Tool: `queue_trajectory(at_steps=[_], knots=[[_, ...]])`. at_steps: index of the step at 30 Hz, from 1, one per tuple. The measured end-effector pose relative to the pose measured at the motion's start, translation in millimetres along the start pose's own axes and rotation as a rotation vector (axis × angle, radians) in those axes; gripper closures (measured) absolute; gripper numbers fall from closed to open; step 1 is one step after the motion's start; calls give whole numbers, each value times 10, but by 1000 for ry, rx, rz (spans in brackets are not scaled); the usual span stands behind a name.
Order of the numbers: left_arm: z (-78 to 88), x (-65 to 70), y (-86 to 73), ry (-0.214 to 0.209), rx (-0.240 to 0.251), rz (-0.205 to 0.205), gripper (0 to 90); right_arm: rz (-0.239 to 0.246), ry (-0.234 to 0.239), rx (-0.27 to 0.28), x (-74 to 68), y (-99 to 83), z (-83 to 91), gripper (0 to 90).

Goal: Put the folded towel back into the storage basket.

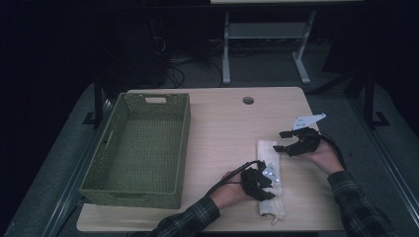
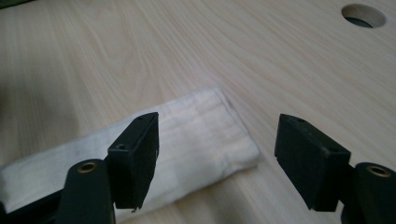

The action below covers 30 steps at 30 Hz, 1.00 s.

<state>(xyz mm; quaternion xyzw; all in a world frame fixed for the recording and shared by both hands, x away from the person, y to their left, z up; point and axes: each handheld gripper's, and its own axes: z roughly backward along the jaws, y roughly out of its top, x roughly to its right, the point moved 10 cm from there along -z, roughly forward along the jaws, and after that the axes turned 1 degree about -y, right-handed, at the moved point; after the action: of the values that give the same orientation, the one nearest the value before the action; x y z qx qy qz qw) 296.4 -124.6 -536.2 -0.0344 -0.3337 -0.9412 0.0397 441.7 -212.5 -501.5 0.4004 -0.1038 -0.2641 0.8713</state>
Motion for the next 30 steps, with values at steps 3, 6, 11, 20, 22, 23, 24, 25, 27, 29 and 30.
queue_trajectory(at_steps=[3,6,11,20,22,23,24,25,27,29,30], knots=[[3,-18,-2,1,-3,10,757,24,30,10,8,80,-65,310],[4,-34,-2,-4,-1,13,776,41,67,-16,15,101,-183,310],[5,-42,-3,-14,6,23,779,43,102,-89,68,-10,-390,310],[4,-51,-3,-29,13,44,780,84,120,-151,76,-125,-510,375],[4,-51,-3,-29,14,46,780,82,130,-150,50,-126,-500,433],[4,-50,-3,-28,15,47,780,89,133,-148,35,-126,-498,466],[4,-50,-4,-27,15,47,780,87,137,-146,11,-122,-494,490],[4,-50,-3,-25,14,48,780,105,137,-148,12,-127,-493,521],[4,-50,-3,-24,14,46,780,98,149,-153,-14,-131,-478,592],[3,-46,-2,-23,14,46,781,100,162,-153,-34,-134,-473,662],[2,-46,-2,-22,15,44,781,100,169,-152,-44,-131,-473,701]])
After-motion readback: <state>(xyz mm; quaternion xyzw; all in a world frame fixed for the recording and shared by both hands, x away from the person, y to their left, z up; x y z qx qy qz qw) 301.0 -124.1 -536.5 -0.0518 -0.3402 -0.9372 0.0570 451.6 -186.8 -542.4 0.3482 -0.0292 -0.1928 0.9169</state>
